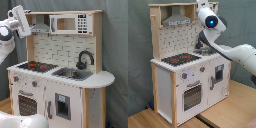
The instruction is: Play with the kitchen
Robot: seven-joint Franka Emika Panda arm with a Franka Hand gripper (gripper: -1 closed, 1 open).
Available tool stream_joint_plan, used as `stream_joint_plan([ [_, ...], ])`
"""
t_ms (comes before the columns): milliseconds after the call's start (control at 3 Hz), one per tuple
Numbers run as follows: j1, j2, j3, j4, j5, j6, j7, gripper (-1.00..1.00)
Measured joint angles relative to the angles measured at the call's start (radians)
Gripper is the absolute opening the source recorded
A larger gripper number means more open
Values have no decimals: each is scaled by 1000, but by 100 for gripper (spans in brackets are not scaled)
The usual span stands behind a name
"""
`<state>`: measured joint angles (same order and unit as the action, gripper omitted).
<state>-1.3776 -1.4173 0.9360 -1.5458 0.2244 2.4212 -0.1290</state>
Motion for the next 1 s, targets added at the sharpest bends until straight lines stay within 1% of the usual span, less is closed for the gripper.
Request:
stream_joint_plan([
  [1000, -188, 13, 27, 181, 0, -141, 109, 100],
])
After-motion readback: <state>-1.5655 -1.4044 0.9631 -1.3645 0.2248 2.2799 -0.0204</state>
